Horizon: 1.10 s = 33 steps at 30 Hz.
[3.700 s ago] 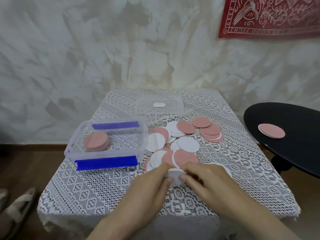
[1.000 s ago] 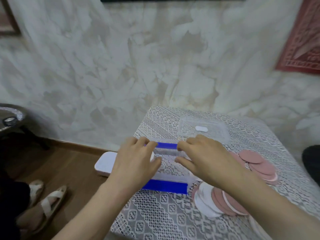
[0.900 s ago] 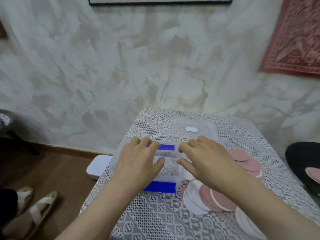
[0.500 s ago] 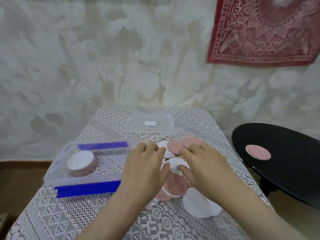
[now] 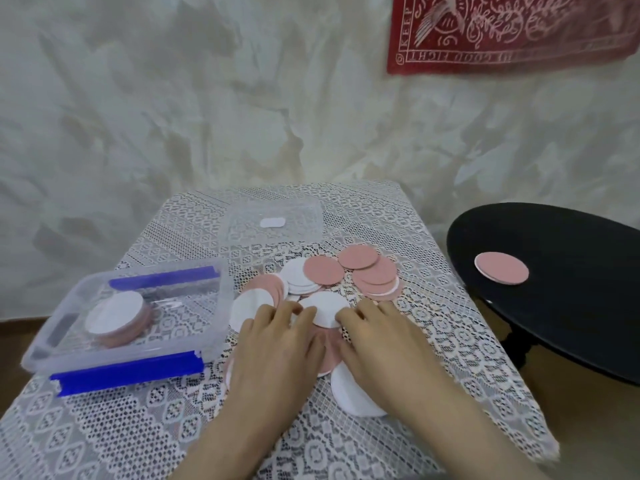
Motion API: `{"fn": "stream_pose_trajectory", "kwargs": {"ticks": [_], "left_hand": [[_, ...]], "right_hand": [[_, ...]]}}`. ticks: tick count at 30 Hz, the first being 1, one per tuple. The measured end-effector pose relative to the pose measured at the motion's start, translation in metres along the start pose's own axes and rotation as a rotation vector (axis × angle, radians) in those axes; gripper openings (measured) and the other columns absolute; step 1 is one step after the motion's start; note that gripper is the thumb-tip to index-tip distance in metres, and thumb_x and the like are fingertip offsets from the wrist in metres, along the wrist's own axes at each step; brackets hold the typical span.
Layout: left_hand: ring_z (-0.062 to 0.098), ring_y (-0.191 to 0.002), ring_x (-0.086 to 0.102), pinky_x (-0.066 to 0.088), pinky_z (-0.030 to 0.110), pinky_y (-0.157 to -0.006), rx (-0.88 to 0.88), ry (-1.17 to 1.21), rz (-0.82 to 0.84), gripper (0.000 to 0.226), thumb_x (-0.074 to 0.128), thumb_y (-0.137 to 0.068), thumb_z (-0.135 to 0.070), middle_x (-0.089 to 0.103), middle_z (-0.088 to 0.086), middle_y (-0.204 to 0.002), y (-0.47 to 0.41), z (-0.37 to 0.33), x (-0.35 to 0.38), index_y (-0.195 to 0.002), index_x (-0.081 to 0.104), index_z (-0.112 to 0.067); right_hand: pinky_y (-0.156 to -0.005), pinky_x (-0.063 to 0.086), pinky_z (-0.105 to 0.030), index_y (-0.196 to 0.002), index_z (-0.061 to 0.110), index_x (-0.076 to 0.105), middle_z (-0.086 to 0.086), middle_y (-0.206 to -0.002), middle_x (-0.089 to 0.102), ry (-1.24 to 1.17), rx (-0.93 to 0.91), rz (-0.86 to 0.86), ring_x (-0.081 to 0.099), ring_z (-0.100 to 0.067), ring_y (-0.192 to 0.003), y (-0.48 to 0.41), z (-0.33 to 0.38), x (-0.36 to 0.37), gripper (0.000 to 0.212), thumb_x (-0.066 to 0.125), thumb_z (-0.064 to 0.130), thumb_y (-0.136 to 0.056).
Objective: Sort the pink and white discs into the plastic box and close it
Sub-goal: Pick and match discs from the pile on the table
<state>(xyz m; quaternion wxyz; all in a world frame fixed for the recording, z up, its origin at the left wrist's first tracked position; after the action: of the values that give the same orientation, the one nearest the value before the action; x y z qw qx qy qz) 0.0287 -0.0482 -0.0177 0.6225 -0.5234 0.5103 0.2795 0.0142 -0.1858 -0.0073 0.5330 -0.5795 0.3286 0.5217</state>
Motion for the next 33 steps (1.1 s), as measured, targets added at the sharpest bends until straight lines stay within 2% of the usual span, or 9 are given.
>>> {"fn": "stream_pose_trajectory", "kwargs": {"ticks": [4, 8, 12, 18, 21, 26, 28, 31, 33], "left_hand": [[0.027, -0.087, 0.056, 0.051, 0.045, -0.069, 0.010, -0.012, 0.016, 0.032, 0.049, -0.090, -0.039, 0.068, -0.002, -0.106, 0.000, 0.006, -0.003, -0.105, 0.070, -0.020], [0.027, -0.084, 0.057, 0.052, 0.045, -0.068, 0.021, -0.020, 0.014, 0.028, 0.053, -0.089, -0.039, 0.070, -0.002, -0.101, -0.001, 0.010, -0.005, -0.100, 0.072, -0.020], [0.025, -0.083, 0.057, 0.051, 0.044, -0.067, 0.040, 0.028, -0.014, 0.027, 0.053, -0.093, -0.038, 0.068, -0.003, -0.102, 0.003, 0.012, -0.006, -0.104, 0.071, -0.020], [0.024, -0.092, 0.059, 0.051, 0.045, -0.072, 0.044, 0.118, -0.016, 0.037, 0.051, -0.093, -0.042, 0.068, -0.006, -0.114, 0.010, 0.021, -0.001, -0.119, 0.069, -0.022], [0.023, -0.091, 0.059, 0.051, 0.043, -0.072, 0.049, 0.141, -0.019, 0.035, 0.050, -0.092, -0.043, 0.068, -0.005, -0.112, 0.009, 0.022, -0.001, -0.113, 0.070, -0.023], [0.023, -0.091, 0.060, 0.052, 0.041, -0.072, 0.039, 0.146, -0.012, 0.037, 0.045, -0.093, -0.045, 0.068, -0.006, -0.112, 0.010, 0.022, -0.003, -0.110, 0.071, -0.024], [0.023, -0.092, 0.061, 0.053, 0.042, -0.072, 0.034, 0.149, -0.009, 0.039, 0.044, -0.093, -0.046, 0.069, -0.006, -0.113, 0.011, 0.021, -0.004, -0.108, 0.072, -0.023], [0.023, -0.095, 0.060, 0.053, 0.043, -0.075, 0.018, 0.176, 0.009, 0.041, 0.043, -0.093, -0.046, 0.069, -0.006, -0.116, 0.013, 0.023, -0.004, -0.110, 0.072, -0.023], [0.022, -0.100, 0.061, 0.054, 0.042, -0.080, 0.000, 0.195, 0.029, 0.041, 0.046, -0.093, -0.047, 0.069, -0.007, -0.120, 0.016, 0.024, -0.005, -0.116, 0.071, -0.023]], "right_hand": [[-0.081, 0.046, -0.040, -0.116, 0.021, 0.056, -0.001, -0.117, 0.058, -0.074, 0.009, 0.063, 0.053, -0.028, -0.112, -0.002, 0.006, -0.004, 0.030, 0.036, 0.040, -0.104], [-0.077, 0.040, -0.037, -0.119, 0.021, 0.051, -0.002, -0.122, 0.053, -0.094, 0.051, 0.130, 0.049, -0.026, -0.115, -0.008, 0.006, -0.004, 0.030, 0.038, 0.045, -0.105], [-0.073, 0.038, -0.037, -0.102, 0.024, 0.050, 0.001, -0.112, 0.058, -0.149, 0.105, 0.108, 0.052, -0.023, -0.107, -0.018, 0.007, -0.002, 0.023, 0.045, 0.046, -0.102], [-0.071, 0.045, -0.036, -0.079, 0.026, 0.050, 0.009, -0.093, 0.052, -0.272, 0.203, 0.182, 0.054, -0.015, -0.084, -0.033, -0.001, 0.006, 0.032, 0.063, 0.053, -0.090], [-0.066, 0.040, -0.031, -0.094, 0.033, 0.052, 0.013, -0.104, 0.050, -0.386, 0.286, 0.274, 0.055, -0.011, -0.085, -0.041, -0.011, 0.012, 0.034, 0.073, 0.056, -0.081], [-0.088, 0.047, -0.039, -0.123, 0.031, 0.049, 0.007, -0.123, 0.053, -0.462, 0.390, 0.307, 0.057, -0.021, -0.107, -0.049, -0.021, 0.014, 0.062, 0.083, 0.047, -0.074], [-0.087, 0.047, -0.038, -0.122, 0.029, 0.051, 0.007, -0.120, 0.057, -0.475, 0.398, 0.286, 0.058, -0.022, -0.106, -0.046, -0.024, 0.015, 0.051, 0.080, 0.041, -0.081], [-0.082, 0.051, -0.040, -0.103, 0.026, 0.056, 0.003, -0.103, 0.066, -0.495, 0.358, 0.173, 0.063, -0.023, -0.090, -0.039, -0.032, 0.012, 0.016, 0.066, 0.034, -0.093], [-0.078, 0.054, -0.045, -0.091, 0.020, 0.057, -0.003, -0.087, 0.067, -0.532, 0.337, 0.108, 0.066, -0.027, -0.079, -0.031, -0.040, 0.010, 0.013, 0.058, 0.030, -0.099]]}}
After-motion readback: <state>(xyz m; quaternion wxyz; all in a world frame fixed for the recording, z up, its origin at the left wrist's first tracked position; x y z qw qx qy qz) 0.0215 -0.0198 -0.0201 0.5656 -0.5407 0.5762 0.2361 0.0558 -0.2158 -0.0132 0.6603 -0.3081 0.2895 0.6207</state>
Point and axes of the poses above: each hand's wrist, its own y-axis away from the middle knuckle, its own x-axis out of the palm, z = x × y, the point moved 6 cm from there along -y, towards the middle knuckle
